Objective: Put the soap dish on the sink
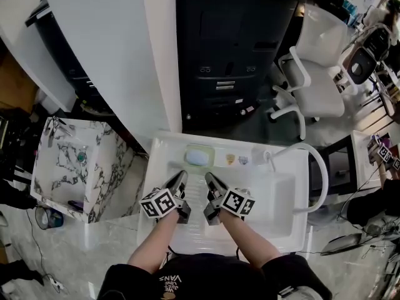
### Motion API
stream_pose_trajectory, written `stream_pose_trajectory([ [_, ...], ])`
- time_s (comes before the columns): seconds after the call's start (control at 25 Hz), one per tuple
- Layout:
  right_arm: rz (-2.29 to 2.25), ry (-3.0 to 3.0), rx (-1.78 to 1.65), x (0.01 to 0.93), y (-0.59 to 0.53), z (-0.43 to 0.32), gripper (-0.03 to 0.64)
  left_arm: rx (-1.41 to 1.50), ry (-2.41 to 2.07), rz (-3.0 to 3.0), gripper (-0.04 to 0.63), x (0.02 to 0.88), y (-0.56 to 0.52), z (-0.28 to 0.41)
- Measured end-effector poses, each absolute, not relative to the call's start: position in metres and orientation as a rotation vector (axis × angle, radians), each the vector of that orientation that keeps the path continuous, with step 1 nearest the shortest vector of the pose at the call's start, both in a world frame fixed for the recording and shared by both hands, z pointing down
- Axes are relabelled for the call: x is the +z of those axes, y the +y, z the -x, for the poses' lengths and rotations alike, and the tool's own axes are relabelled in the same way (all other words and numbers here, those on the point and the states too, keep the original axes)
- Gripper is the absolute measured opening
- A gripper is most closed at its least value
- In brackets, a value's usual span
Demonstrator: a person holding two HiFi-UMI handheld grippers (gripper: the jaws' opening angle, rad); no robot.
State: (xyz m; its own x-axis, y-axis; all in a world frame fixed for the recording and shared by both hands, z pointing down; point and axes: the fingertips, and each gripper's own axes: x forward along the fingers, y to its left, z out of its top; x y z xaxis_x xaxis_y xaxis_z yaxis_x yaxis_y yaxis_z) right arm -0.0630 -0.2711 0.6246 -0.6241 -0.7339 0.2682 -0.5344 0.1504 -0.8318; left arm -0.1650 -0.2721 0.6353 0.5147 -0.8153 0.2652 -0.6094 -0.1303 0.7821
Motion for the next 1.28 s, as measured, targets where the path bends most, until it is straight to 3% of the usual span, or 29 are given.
stream_pose_trajectory([
  [1.28,1.017,2.389,-1.416,0.569,-0.182,0.007,0.003,-0.412,-1.353,-1.814,0.054,0.579,-0.156,0.132],
])
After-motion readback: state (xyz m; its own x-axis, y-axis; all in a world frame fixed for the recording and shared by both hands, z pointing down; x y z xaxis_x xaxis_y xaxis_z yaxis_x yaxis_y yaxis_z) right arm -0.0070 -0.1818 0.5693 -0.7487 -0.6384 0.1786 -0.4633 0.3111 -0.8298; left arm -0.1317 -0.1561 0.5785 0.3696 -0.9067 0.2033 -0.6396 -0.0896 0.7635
